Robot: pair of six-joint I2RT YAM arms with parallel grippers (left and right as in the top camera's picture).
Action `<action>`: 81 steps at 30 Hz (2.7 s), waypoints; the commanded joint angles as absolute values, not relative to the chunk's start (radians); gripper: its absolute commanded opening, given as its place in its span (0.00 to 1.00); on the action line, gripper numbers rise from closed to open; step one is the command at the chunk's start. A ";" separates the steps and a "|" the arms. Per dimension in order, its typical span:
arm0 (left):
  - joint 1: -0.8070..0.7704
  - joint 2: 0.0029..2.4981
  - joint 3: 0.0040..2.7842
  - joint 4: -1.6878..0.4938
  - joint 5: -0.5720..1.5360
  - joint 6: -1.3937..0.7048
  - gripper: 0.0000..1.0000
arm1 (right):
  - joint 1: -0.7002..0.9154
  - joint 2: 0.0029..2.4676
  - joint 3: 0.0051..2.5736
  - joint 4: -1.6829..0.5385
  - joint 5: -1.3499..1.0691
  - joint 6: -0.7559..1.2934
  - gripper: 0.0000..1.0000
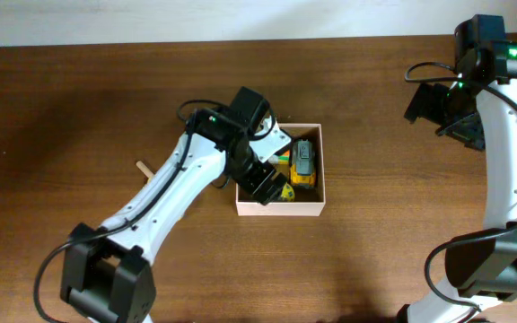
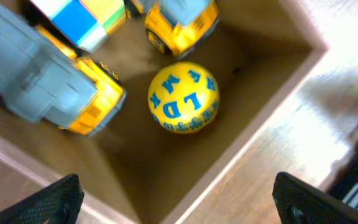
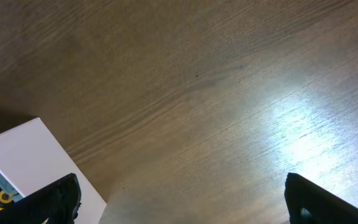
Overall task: Pack container
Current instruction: 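Lower the lettered ball into the box's lower left and release, then move the left gripper to the yellow-grey ball and grasp it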
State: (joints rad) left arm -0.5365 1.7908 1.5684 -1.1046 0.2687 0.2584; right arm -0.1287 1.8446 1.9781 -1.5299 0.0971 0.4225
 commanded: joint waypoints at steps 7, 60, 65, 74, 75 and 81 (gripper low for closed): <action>-0.577 1.490 1.770 -1.137 0.300 0.268 0.99 | -0.131 1.832 1.990 -1.530 0.106 0.424 0.99; -0.195 1.922 1.339 -1.235 -0.024 -0.108 0.99 | -0.131 1.832 1.990 -1.528 0.106 0.424 0.99; -0.195 1.922 1.289 -1.180 -0.021 -0.108 0.99 | -0.131 1.832 1.990 -1.528 0.106 0.424 0.99; -0.191 1.922 1.237 -1.116 -0.022 -0.109 0.97 | -0.131 1.832 1.990 -1.528 0.106 0.424 0.99; -0.187 1.922 1.233 -1.111 -0.022 -0.109 0.96 | -0.131 1.832 1.990 -1.528 0.106 0.424 0.99; -0.150 1.922 1.217 -1.097 -0.023 -0.108 0.82 | -0.131 1.832 1.990 -1.528 0.106 0.424 0.99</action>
